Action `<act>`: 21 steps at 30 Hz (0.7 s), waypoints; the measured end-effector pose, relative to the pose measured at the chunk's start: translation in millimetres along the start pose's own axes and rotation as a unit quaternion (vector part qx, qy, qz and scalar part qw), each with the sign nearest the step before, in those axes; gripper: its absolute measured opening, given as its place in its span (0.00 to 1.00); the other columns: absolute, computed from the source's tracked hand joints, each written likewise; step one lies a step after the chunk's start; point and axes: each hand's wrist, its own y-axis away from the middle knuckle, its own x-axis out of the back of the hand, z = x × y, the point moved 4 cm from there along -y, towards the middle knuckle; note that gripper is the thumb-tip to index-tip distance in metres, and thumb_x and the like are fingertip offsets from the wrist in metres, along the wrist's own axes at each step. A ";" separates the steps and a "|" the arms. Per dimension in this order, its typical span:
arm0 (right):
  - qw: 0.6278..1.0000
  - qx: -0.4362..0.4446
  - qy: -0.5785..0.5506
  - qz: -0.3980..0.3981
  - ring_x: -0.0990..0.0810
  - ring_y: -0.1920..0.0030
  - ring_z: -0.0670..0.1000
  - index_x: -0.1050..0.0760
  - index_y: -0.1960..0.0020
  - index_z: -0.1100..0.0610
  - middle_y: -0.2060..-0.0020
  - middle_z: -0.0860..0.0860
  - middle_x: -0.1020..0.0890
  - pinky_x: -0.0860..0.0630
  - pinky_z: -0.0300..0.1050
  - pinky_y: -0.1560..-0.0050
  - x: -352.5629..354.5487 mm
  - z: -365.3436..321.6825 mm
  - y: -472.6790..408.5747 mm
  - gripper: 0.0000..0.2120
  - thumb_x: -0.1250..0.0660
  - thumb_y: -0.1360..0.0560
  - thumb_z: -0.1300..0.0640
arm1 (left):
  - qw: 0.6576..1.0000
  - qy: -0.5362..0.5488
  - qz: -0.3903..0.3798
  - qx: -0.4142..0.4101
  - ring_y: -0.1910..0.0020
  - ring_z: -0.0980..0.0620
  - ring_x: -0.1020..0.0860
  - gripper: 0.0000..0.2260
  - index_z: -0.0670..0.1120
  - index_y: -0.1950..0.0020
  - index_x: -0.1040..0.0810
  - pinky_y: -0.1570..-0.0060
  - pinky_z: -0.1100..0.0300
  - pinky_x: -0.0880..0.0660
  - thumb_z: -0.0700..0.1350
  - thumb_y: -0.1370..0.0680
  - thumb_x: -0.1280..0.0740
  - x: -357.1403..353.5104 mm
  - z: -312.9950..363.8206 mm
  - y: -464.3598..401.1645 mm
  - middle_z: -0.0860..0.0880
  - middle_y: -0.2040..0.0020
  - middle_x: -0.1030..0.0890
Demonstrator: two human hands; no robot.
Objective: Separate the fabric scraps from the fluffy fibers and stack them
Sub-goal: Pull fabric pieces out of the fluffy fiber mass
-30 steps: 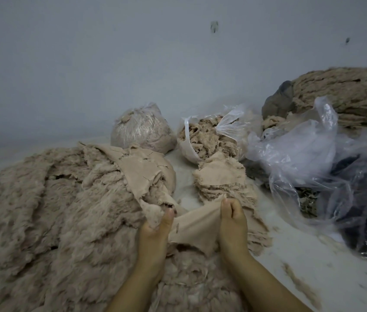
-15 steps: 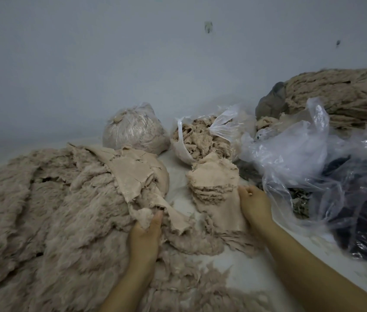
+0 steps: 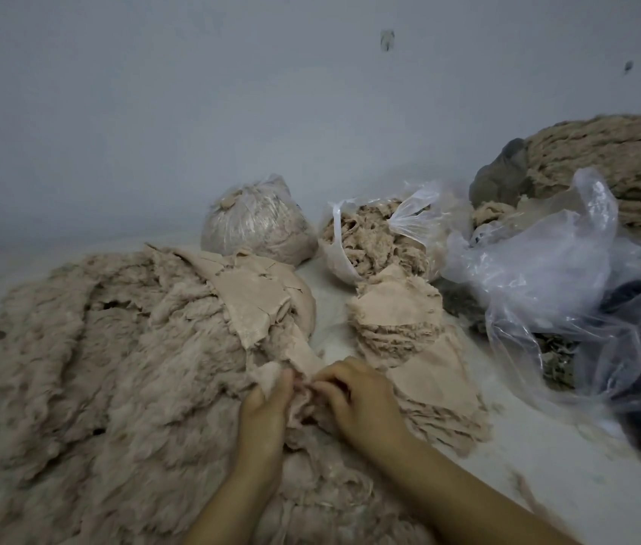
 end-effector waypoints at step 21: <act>0.746 -0.358 -0.553 0.096 0.25 0.73 0.46 0.30 0.61 0.59 0.73 0.52 0.24 0.25 0.40 0.73 -0.5 29.2 19.2 0.09 0.39 0.21 0.64 | 0.992 0.031 -0.095 0.073 0.72 0.51 0.21 0.11 0.42 0.63 0.27 0.74 0.61 0.24 0.27 0.29 0.34 0.8 3.2 2.2 0.46 0.70 0.20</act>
